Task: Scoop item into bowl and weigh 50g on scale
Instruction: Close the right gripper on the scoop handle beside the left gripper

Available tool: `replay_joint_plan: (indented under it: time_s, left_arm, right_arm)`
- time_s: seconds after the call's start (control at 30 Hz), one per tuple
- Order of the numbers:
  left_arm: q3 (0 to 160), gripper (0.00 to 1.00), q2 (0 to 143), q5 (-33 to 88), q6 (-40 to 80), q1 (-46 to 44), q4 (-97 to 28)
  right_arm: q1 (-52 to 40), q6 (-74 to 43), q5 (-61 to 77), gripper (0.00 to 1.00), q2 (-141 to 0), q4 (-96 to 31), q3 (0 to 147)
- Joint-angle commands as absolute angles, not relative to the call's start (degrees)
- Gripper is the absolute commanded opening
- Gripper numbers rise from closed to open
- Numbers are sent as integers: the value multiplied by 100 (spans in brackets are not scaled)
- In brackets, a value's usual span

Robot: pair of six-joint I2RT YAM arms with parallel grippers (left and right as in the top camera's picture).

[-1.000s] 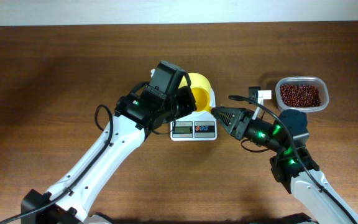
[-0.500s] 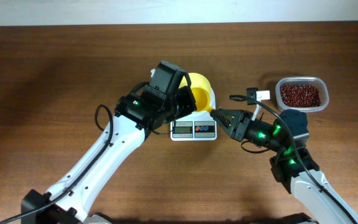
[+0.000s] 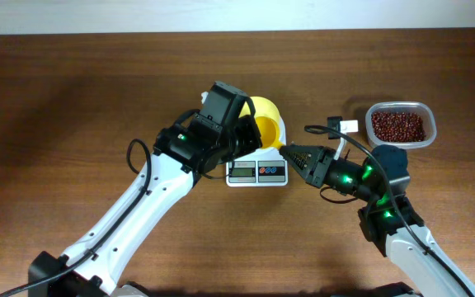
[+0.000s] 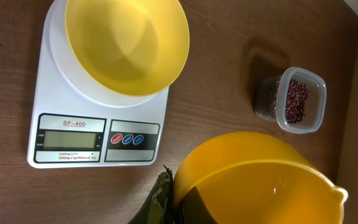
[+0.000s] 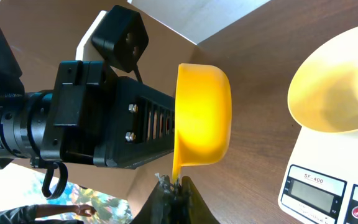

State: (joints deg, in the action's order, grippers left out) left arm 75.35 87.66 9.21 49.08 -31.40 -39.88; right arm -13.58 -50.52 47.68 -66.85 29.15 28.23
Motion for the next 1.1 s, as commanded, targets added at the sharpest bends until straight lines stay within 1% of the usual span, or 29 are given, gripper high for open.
replay_joint_plan:
  time_s: [0.0, 0.1, 0.2, 0.5, 0.57, 0.63, 0.8, 1.07]
  left_arm:
    - [7612, 0, 8809, 902, 4842, -3216, -3999]
    - [7612, 0, 8809, 902, 4842, -3216, -3999]
    - [7612, 0, 8809, 899, 4840, -3216, -4023]
    - [7612, 0, 8818, 899, 4842, -3216, -4084]
    - [7612, 0, 8818, 897, 4842, -3216, -4084]
    - [7612, 0, 8818, 897, 4842, -3216, -4082]
    - [7612, 0, 8818, 897, 4842, -3216, -4082]
    - [7612, 0, 8818, 902, 4842, -3216, -4088]
  right_arm:
    - [-1387, -5006, 4908, 8, -6702, 2980, 2873]
    - [-1387, -5006, 4908, 13, -6702, 2980, 2873]
    - [-1387, -5004, 4886, 14, -6702, 2980, 2873]
    - [-1387, -5004, 4886, 14, -6702, 2980, 2873]
    - [-1387, -5004, 4886, 13, -6702, 2980, 2873]
    - [-1387, -5004, 4886, 10, -6702, 2980, 2873]
    - [-1387, -5004, 4890, 9, -6702, 2978, 2873]
    - [-1387, -5004, 4860, 10, -6702, 2980, 2873]
